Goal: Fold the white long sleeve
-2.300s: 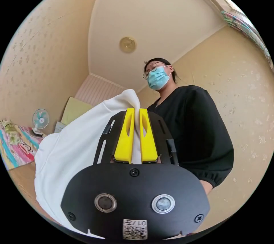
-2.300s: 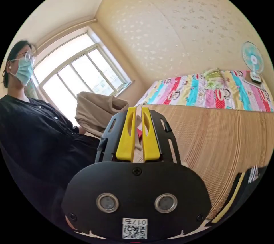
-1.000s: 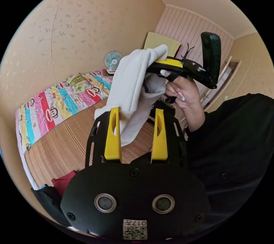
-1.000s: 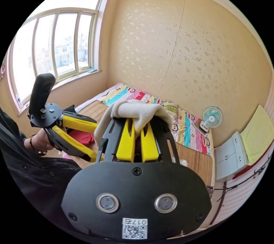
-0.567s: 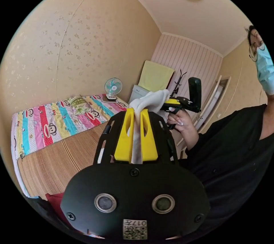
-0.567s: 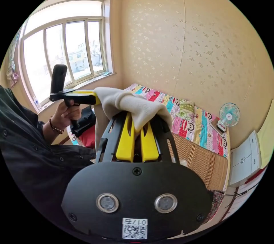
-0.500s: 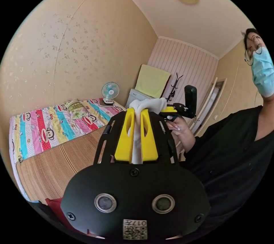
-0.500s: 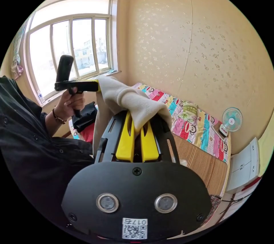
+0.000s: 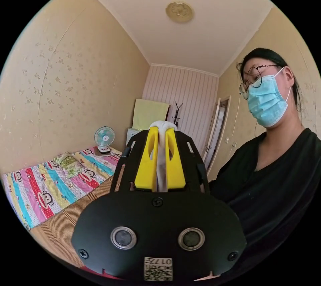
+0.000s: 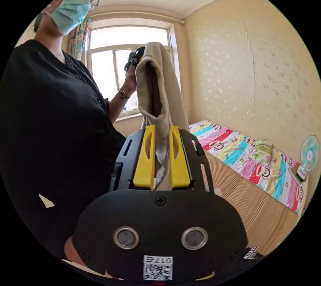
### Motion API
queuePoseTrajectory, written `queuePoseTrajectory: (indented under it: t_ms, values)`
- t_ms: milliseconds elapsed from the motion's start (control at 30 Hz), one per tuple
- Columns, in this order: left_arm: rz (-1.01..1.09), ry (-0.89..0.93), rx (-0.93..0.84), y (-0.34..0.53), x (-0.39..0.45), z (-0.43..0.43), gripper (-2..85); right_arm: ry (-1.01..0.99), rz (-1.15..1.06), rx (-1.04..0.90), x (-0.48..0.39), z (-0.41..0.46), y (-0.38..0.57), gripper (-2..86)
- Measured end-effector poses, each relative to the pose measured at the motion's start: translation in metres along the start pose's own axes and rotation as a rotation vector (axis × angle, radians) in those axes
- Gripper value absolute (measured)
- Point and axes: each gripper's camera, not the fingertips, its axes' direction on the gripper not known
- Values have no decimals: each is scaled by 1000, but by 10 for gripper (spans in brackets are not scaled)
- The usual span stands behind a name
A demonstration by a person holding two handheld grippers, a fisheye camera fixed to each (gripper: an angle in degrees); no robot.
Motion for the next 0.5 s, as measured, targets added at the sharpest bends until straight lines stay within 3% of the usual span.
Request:
queuePoseTrajectory:
  t_ms: [200,333,500]
  values:
    - [-24,-43,126,-38,15,-30,25,-117,163,-130,22,15,-7,144]
    - [-48,-117,172,-60,15,-40,33,-339,123,-151,14,39,-53,130]
    - [-55,-156,169,-87,5,-65,35,119,299,-121,46,10,-126,35]
